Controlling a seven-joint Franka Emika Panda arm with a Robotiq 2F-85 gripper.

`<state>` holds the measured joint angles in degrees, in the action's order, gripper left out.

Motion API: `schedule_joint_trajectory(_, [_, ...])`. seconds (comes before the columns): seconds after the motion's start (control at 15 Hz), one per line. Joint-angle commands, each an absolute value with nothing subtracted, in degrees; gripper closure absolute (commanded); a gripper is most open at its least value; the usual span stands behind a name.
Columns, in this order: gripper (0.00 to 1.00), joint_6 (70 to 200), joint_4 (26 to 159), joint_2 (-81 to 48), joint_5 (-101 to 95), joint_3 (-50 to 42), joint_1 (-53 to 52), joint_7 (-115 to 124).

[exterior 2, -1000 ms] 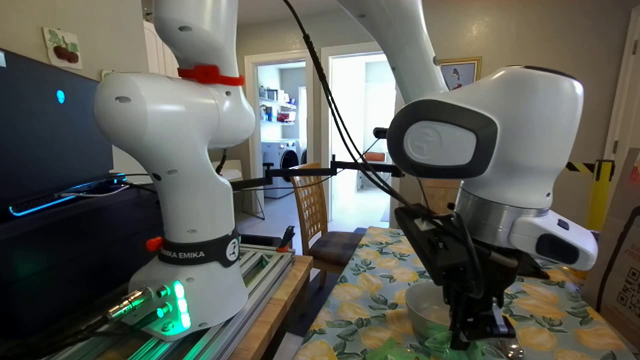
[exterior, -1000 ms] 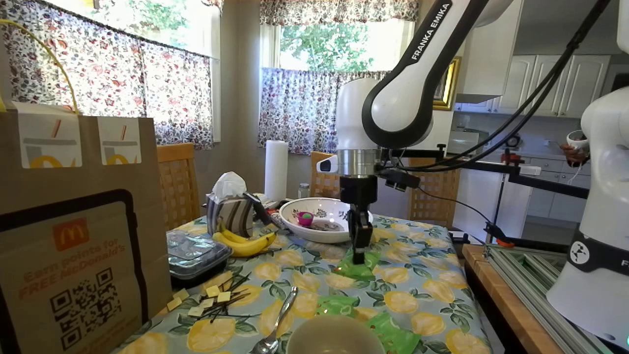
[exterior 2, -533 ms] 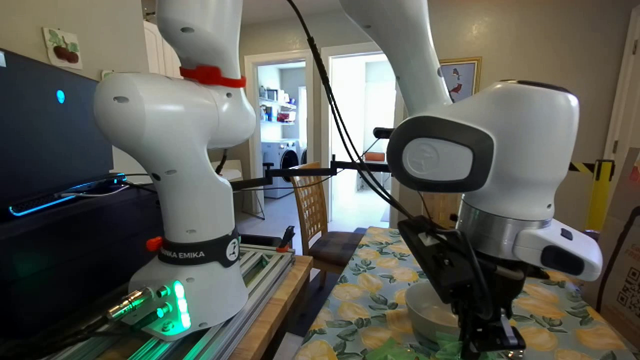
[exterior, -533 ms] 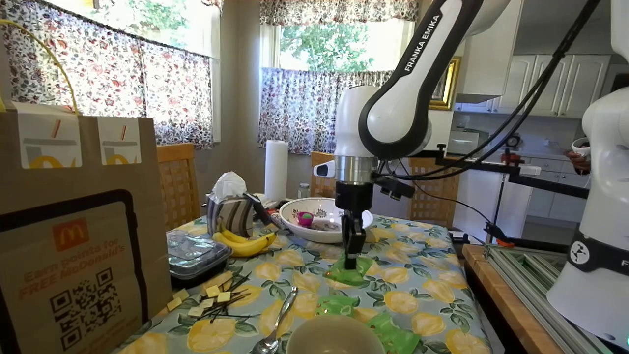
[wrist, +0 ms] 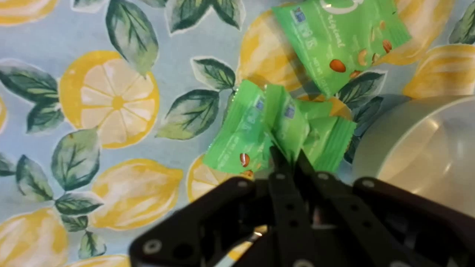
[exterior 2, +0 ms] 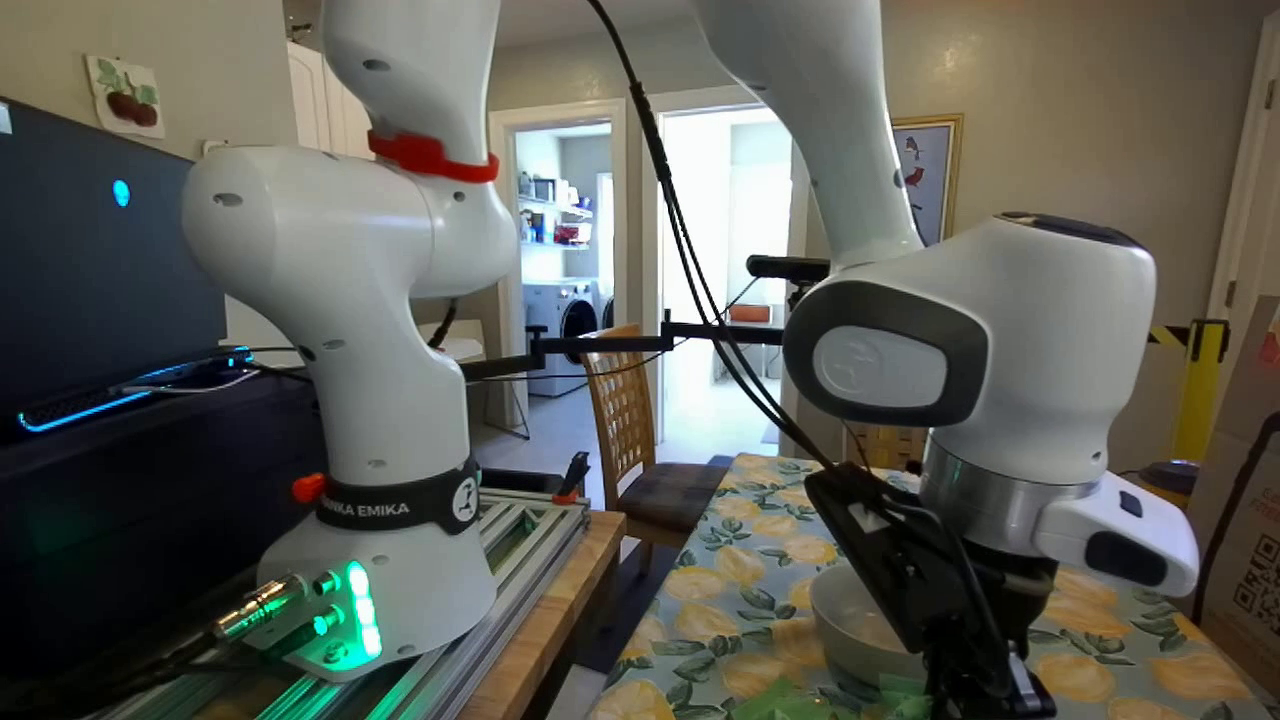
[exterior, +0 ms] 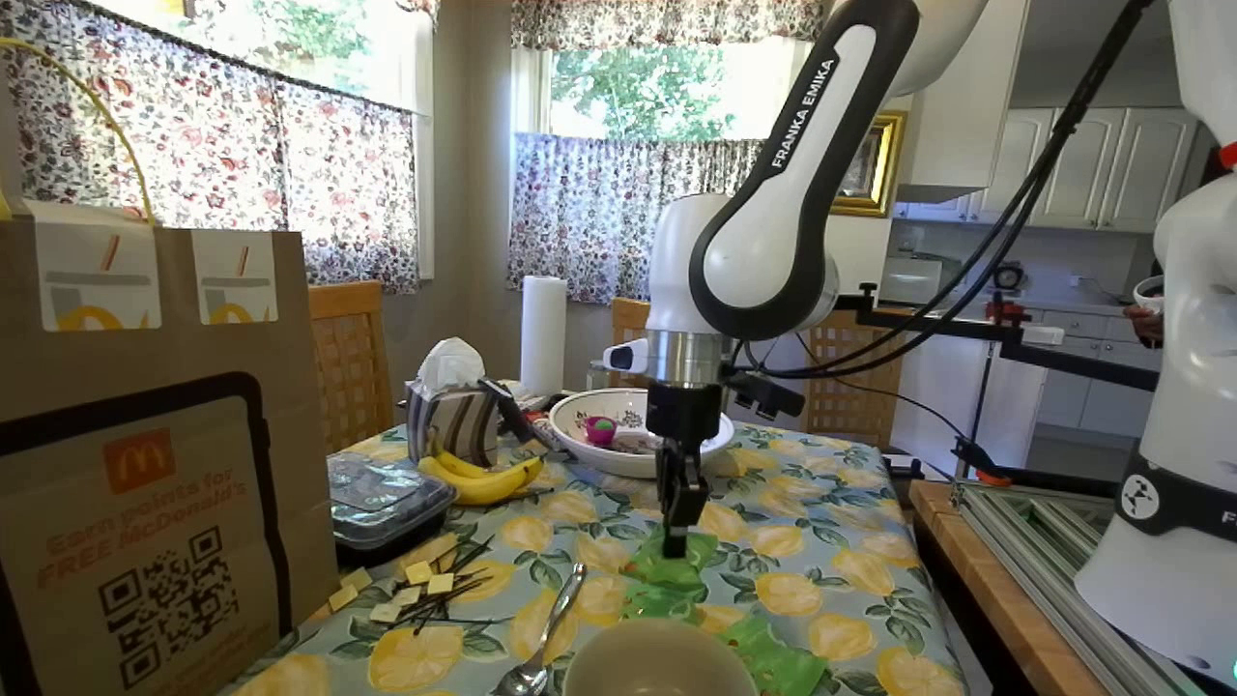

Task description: Remove the green sachets from the white bowl then place two sachets back in the bowl.

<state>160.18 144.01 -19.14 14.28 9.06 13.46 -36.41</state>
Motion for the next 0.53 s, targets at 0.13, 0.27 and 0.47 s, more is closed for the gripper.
schedule_joint_trajectory(0.13, [0.64,160.9,141.5,-23.0,14.6,11.4,16.3,-38.5])
schedule_joint_trajectory(0.27, [0.58,161.1,141.3,-23.5,14.2,11.4,16.4,-38.1])
schedule_joint_trajectory(0.47, [0.35,161.4,141.0,-23.9,14.0,11.5,16.8,-37.9])
